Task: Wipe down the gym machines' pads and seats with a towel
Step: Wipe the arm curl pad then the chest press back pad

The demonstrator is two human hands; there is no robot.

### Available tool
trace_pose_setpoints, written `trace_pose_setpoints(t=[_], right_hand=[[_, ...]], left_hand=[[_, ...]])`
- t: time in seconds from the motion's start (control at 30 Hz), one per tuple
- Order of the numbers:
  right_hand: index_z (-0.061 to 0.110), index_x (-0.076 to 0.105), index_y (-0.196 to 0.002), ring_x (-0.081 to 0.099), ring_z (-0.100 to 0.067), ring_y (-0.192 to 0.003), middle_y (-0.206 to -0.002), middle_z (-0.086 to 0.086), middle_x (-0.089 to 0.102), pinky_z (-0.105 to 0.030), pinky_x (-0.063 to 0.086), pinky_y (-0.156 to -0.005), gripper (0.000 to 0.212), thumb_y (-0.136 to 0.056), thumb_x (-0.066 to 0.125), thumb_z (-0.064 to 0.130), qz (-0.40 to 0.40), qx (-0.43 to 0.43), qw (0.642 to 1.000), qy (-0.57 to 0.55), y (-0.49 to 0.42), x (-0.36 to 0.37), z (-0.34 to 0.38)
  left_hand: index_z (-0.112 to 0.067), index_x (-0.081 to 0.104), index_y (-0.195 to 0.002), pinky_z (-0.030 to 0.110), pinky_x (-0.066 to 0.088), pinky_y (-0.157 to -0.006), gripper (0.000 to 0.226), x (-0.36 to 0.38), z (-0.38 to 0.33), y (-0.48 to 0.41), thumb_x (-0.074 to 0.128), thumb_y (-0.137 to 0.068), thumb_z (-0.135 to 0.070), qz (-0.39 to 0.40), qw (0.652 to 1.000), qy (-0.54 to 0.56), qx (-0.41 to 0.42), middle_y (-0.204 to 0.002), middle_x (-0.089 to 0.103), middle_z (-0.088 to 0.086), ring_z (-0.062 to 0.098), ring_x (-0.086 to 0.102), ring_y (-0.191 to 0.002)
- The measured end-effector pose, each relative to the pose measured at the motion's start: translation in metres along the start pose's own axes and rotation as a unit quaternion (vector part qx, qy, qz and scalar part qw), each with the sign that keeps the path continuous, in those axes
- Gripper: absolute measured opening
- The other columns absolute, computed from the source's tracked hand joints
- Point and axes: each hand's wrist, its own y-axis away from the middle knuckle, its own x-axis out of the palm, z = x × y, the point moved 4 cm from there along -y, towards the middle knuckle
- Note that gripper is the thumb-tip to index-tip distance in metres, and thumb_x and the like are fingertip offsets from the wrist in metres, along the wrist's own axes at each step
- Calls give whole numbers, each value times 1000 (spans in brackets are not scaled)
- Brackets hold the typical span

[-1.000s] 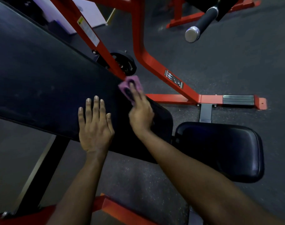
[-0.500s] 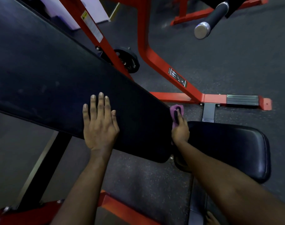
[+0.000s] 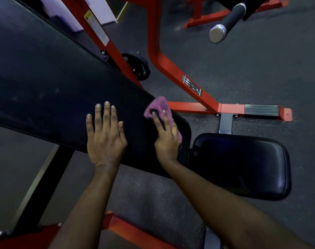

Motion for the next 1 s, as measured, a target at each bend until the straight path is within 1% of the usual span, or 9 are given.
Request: trace_pose_setpoints(t=[0.17, 0.3, 0.4, 0.53, 0.67, 0.77, 0.83, 0.9, 1.0], right_hand=[[66, 12, -151, 42, -28, -137, -166, 24, 12, -51, 58, -83, 100, -92, 58, 1, 15, 89, 995, -30, 7, 9, -89], [62, 24, -151, 53, -33, -127, -164, 14, 29, -51, 53, -96, 81, -97, 54, 8, 14, 232, 968, -91, 16, 11, -124], [52, 26, -155, 58, -35, -120, -161, 3, 37, -51, 51, -97, 68, -103, 53, 17, 1, 312, 944, -108, 57, 15, -121], [47, 27, -157, 58, -35, -118, -160, -2, 36, -48, 55, -88, 70, -102, 53, 12, -19, 358, 929, -89, 129, 30, -96], [47, 22, -158, 59, -36, -117, -154, -2, 41, -52, 51, -95, 78, -97, 52, 8, -4, 411, 906, -99, 72, 20, -104], [45, 23, -159, 57, -38, -124, -155, -4, 41, -48, 46, -101, 82, -92, 54, 8, 32, 416, 904, -90, 0, 6, -117], [44, 26, -158, 55, -39, -128, -157, -4, 41, -48, 45, -104, 84, -90, 55, 6, 36, 387, 917, -88, -26, 0, -112], [45, 23, -159, 53, -38, -128, -162, 0, 35, -51, 46, -105, 88, -88, 55, 2, 36, 338, 938, -64, -23, 1, -95], [48, 12, -159, 51, -33, -128, -165, 6, 27, -54, 52, -95, 98, -87, 55, -1, 36, 273, 961, 10, 27, 10, -68]], left_hand=[[-8, 30, -156, 46, 2, -127, 53, 0, -1, 0, 18, -112, -33, -1, 1000, -5, -2, -167, 20, 8, 23, 5, -156], [-8, 29, -157, 46, 1, -127, 53, 2, 0, 0, 16, -112, -34, 2, 1000, -12, 0, -167, 18, 7, 23, 3, -156], [-7, 29, -157, 47, 2, -127, 54, 1, 0, 1, 16, -112, -34, 6, 1000, -8, -2, -167, 19, 8, 23, 3, -156], [-7, 28, -157, 47, 1, -126, 54, 1, 0, 0, 16, -112, -34, 9, 1000, -15, 2, -167, 19, 9, 24, 4, -156], [-8, 26, -157, 47, -1, -126, 54, 3, 0, 1, 14, -112, -35, 7, 1000, -23, 5, -168, 17, 7, 23, 1, -156], [-8, 27, -157, 47, 0, -126, 54, 5, 0, 2, 14, -112, -34, -3, 1000, -20, 1, -167, 18, 7, 23, 3, -156], [-8, 27, -157, 48, -1, -126, 54, 5, 0, 2, 14, -112, -34, -5, 1000, -21, 1, -167, 18, 7, 24, 3, -156], [-8, 27, -157, 48, -1, -126, 54, 6, 0, 1, 13, -112, -35, -7, 1000, -23, 0, -167, 18, 7, 24, 3, -156], [-8, 28, -157, 47, -2, -126, 54, 6, 0, 2, 13, -112, -35, -2, 1000, -23, 2, -167, 18, 8, 25, 4, -156]])
